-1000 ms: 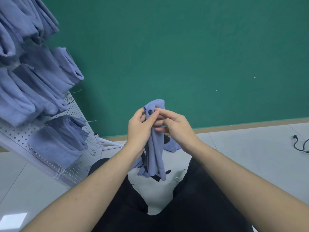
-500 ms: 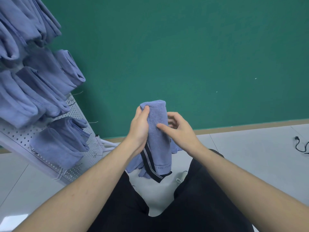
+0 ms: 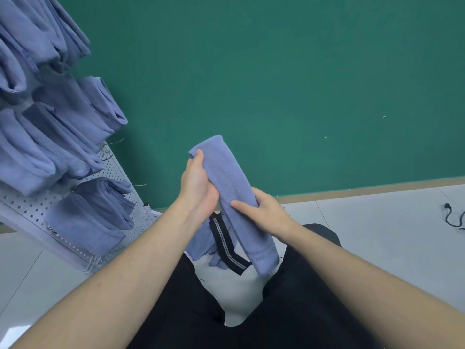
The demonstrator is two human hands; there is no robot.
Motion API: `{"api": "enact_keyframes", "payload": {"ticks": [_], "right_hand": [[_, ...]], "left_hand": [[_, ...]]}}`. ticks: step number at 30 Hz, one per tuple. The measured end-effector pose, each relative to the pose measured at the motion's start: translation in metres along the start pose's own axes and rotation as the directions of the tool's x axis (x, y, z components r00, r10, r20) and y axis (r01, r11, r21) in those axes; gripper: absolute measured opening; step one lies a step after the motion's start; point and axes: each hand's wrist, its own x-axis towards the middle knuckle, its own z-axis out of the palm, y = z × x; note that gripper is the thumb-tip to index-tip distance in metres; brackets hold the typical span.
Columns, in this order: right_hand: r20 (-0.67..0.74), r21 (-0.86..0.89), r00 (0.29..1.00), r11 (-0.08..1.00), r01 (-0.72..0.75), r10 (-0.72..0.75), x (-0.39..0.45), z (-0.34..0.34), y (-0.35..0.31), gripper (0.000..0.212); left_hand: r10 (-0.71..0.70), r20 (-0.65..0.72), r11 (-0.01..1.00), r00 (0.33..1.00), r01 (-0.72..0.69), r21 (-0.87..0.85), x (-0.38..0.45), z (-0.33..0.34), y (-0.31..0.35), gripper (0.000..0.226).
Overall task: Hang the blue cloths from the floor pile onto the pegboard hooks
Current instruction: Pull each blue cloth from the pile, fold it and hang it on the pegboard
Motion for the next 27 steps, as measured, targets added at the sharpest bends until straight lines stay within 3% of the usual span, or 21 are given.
{"api": "enact_keyframes", "payload": {"ticks": [2,7,12,15,17,19,20,23,25,27], "right_hand": [[-0.030,0.005,1.000,1.000,0.005,-0.005,0.004,-0.002,0.001,0.022],[0.012,0.264,1.000,0.965,0.000,-0.003,0.016,-0.011,0.002,0.022],[0.074,0.157,0.993,0.984,0.084,-0.097,0.025,-0.018,-0.002,0.021],[0.151,0.087,0.978,0.987,0.132,-0.144,0.030,-0.026,-0.010,0.022],[0.228,0.131,0.964,0.985,0.110,-0.138,0.033,-0.030,-0.015,0.020],[0.287,0.146,0.948,0.985,0.096,-0.135,0.039,-0.033,-0.019,0.019],[0.309,0.131,0.940,0.986,0.105,-0.141,0.043,-0.033,-0.021,0.021],[0.358,0.052,0.919,0.986,0.157,-0.165,0.053,-0.031,-0.029,0.027],[0.394,0.024,0.900,0.981,0.192,-0.185,0.060,-0.031,-0.034,0.030],[0.422,-0.026,0.885,0.973,0.229,-0.197,0.066,-0.031,-0.039,0.031]], "left_hand": [[-0.005,-0.023,1.000,1.000,0.005,-0.008,0.006,-0.006,0.002,0.042],[-0.064,-0.055,0.994,0.996,0.059,-0.088,0.007,-0.026,0.003,0.037],[-0.149,-0.062,0.987,0.987,0.145,-0.065,0.010,-0.054,0.005,0.027],[-0.061,-0.111,0.980,0.992,0.080,0.182,0.019,-0.073,0.007,0.011],[0.141,-0.129,0.862,0.982,-0.058,0.504,0.025,-0.082,0.006,0.004],[0.278,0.033,0.716,0.960,-0.231,0.659,0.025,-0.081,0.009,0.011],[0.251,0.173,0.688,0.952,-0.301,0.661,0.024,-0.077,0.011,0.020],[-0.067,0.476,0.590,0.877,-0.350,0.728,0.024,-0.062,0.017,0.057],[-0.226,0.504,0.512,0.833,-0.339,0.789,0.027,-0.052,0.017,0.079],[-0.266,0.512,0.460,0.817,-0.359,0.812,0.031,-0.047,0.017,0.084]]}}
